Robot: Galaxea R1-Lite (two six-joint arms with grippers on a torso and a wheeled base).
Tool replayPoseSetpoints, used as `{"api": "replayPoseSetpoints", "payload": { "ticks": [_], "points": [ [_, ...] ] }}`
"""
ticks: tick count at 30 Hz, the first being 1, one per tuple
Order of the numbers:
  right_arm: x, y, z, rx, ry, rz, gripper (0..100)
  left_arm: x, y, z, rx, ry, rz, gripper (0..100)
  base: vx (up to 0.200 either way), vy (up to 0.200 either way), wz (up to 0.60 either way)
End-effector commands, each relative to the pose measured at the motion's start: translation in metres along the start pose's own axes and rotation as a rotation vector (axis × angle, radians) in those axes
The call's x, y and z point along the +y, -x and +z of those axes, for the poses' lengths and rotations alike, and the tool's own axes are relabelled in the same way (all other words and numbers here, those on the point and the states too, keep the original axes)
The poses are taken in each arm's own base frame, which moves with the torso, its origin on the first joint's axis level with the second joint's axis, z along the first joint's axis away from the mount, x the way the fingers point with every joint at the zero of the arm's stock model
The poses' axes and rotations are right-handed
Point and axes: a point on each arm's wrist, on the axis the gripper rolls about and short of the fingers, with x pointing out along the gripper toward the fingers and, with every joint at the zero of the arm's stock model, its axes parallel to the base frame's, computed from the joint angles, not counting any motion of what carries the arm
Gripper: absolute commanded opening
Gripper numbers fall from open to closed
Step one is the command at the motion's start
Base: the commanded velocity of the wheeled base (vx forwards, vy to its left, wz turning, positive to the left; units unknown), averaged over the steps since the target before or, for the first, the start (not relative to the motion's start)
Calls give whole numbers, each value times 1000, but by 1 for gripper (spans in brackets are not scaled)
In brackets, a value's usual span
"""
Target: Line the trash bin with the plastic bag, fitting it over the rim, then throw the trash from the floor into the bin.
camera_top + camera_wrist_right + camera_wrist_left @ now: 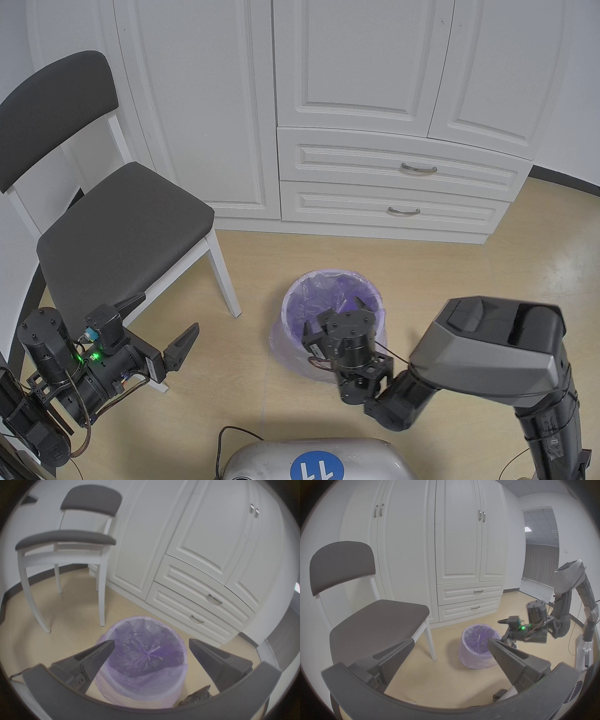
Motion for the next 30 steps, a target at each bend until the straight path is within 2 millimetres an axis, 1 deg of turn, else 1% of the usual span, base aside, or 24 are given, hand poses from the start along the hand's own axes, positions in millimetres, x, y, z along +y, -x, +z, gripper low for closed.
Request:
{"api": "replayPoseSetpoints", "payload": {
  "ticks": [1,2,5,6,9,11,14,17,22,25,28,30],
  "points": [
    [-90,43,3,-112,-253,-32,100,-1,1,-3,15,-3,-7,100,0,0,0],
    [-91,42,3,-117,-257,-34,100,-1,1,-3,15,-3,-7,100,0,0,0],
    [-116,39,-5,-110,-259,-61,100,0,3,-2,11,-7,3,100,0,0,0],
    [-117,40,-5,-111,-260,-62,100,1,3,-2,9,-7,6,100,0,0,0],
    [-144,58,9,-142,-274,-88,100,4,11,4,-20,-21,25,100,0,0,0],
    [-155,64,13,-149,-265,-107,100,5,16,7,-39,-35,33,100,0,0,0],
    [-175,68,12,-143,-211,-157,100,8,21,13,-69,-66,55,100,0,0,0],
    [-192,78,14,-143,-173,-196,100,10,26,19,-106,-108,70,100,0,0,0],
    [-212,93,16,-150,-121,-225,100,13,34,26,-147,-113,96,100,0,0,0],
    [-225,102,15,-158,-107,-235,100,19,36,30,-167,-117,135,100,0,0,0],
    [-237,101,14,-151,-99,-209,100,22,37,33,-181,-117,158,100,0,0,0],
    [-237,101,14,-151,-99,-209,100,22,37,33,-181,-117,158,100,0,0,0]
  ]
}}
